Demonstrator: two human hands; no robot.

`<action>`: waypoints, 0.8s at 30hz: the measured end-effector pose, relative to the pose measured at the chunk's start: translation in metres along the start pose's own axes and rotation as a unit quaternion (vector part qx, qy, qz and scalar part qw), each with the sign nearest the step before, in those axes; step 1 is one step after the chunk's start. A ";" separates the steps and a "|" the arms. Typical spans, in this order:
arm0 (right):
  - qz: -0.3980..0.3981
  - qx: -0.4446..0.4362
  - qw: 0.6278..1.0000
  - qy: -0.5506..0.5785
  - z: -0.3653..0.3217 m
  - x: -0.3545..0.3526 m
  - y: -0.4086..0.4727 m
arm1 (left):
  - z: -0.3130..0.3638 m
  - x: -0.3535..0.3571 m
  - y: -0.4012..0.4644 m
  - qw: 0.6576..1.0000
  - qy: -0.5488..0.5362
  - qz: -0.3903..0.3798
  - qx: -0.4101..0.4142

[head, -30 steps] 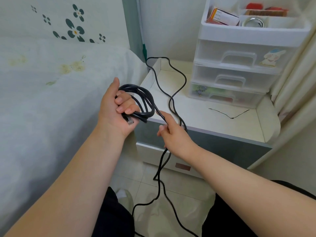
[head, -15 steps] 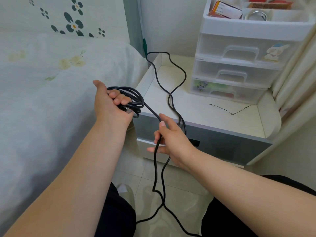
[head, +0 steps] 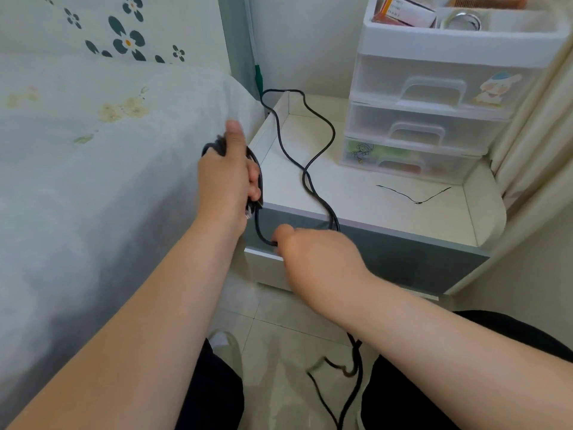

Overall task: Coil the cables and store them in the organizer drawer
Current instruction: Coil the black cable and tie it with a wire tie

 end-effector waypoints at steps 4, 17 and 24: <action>0.072 -0.041 0.996 -0.015 0.012 -0.029 0.000 | -0.003 0.017 -0.004 0.981 0.173 -0.070 0.045; 0.047 -0.040 0.984 0.164 0.059 -0.044 0.005 | -0.026 0.044 -0.028 0.924 0.294 -0.237 -0.051; 0.050 0.045 0.924 0.377 0.098 -0.036 0.019 | -0.039 0.055 -0.046 0.895 0.238 -0.347 -0.146</action>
Point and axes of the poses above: each hand's wrist, its own y-axis towards the middle knuckle, its own x-axis out of the palm, z = x × y, the point moved 6 cm from there along y, towards the middle knuckle, and after that the axes turned 6 degrees about -x, right-handed, at the moved point
